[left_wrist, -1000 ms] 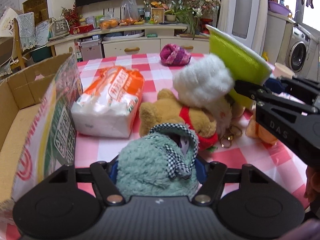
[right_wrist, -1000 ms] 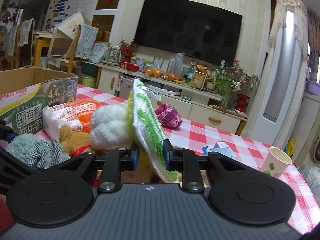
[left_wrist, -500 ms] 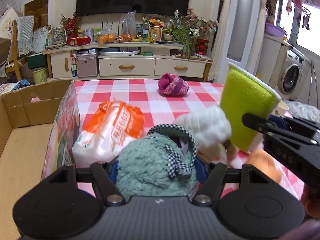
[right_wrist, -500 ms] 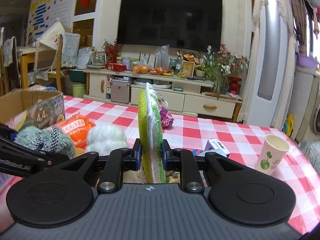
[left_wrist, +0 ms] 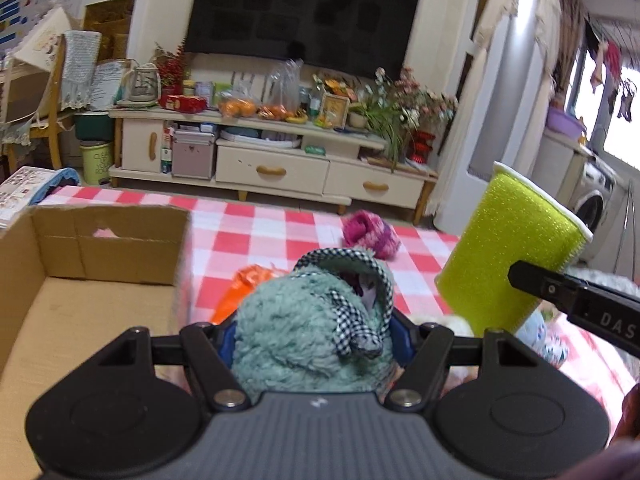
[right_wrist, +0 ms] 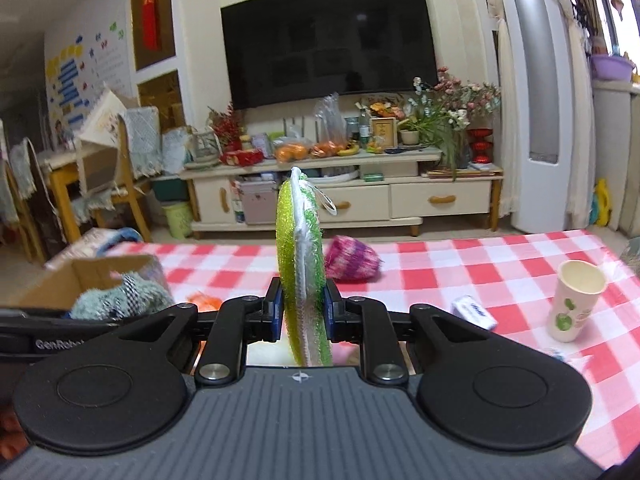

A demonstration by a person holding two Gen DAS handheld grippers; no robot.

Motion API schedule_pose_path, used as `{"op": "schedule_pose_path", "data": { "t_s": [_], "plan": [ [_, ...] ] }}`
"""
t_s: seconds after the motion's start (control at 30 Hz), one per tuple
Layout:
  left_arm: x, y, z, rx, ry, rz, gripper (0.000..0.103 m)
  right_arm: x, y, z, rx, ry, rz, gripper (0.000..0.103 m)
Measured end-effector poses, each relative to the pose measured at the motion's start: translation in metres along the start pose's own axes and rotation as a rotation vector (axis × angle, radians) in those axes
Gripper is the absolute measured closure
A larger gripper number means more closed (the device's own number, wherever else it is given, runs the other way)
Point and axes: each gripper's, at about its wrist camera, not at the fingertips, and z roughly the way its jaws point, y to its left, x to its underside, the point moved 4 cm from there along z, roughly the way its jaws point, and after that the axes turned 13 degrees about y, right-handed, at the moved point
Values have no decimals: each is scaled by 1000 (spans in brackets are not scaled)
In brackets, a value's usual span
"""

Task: Organize soft objects
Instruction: 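Carry both held items over the cardboard box and open both tools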

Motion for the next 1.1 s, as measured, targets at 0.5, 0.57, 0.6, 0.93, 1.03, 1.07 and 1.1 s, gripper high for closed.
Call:
{"op": "schedule_pose_path", "data": {
  "t_s": [0.5, 0.57, 0.6, 0.93, 1.03, 1.07, 1.1],
  "plan": [
    [-12, 91, -56, -196, -146, -134, 34, -30, 100, 1, -335, 40, 25, 80],
    [-11, 107, -58, -236, -148, -164, 34, -29, 113, 5, -377, 62, 28, 80],
    [-11, 115, -59, -253, -148, -177, 34, -29, 119, 7, -398, 75, 31, 80],
    [-13, 166, -67, -424, -142, -243, 28, -9, 166, 33, -502, 245, 67, 78],
    [-9, 167, -71, -457, -152, -233, 14, 3, 176, 34, -506, 291, 44, 72],
    [-11, 167, -72, -463, -155, -230, 9, 5, 178, 33, -502, 300, 33, 68],
    [-12, 167, -72, -467, -159, -228, 9, 5, 178, 31, -495, 302, 26, 57]
  ]
}}
